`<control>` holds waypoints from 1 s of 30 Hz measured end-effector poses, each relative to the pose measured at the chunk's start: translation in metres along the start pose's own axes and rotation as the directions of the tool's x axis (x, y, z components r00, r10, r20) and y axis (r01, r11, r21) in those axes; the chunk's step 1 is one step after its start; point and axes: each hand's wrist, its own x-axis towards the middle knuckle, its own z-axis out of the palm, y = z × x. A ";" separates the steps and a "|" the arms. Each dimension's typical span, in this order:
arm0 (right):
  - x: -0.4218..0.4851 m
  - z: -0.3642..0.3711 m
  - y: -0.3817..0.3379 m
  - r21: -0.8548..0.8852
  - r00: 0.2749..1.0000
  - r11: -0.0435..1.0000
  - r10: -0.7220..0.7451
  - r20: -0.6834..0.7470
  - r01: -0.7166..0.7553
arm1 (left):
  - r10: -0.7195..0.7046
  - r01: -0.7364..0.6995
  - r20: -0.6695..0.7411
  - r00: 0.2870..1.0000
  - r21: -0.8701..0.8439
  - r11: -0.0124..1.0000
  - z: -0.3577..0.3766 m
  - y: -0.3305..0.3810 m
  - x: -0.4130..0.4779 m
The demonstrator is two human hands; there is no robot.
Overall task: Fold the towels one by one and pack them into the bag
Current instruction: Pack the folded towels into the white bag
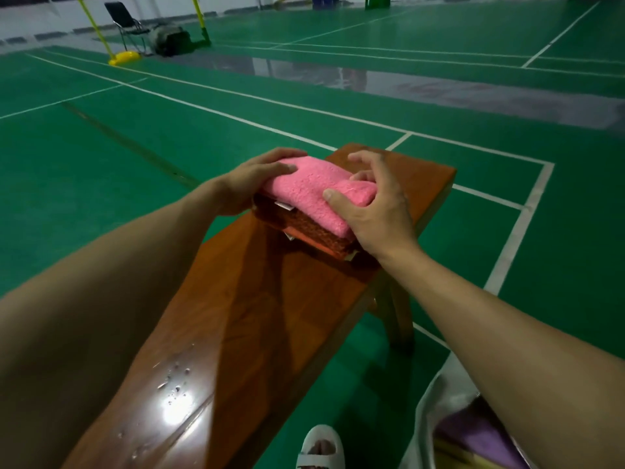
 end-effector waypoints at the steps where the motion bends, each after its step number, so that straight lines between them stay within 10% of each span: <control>1: 0.000 -0.001 0.002 0.030 1.000 0.999 0.011 0.018 -0.011 | -0.011 0.011 -0.002 1.000 -0.007 1.000 0.001 0.000 -0.003; 11: -0.039 -0.032 0.007 0.167 0.975 0.976 0.105 0.195 -0.139 | -0.043 0.043 0.090 0.995 0.009 0.999 0.018 -0.002 -0.049; 30: -0.135 -0.178 0.044 0.326 0.981 0.926 0.190 0.039 -0.192 | 0.115 -0.119 0.101 0.988 0.039 0.992 0.185 0.019 -0.084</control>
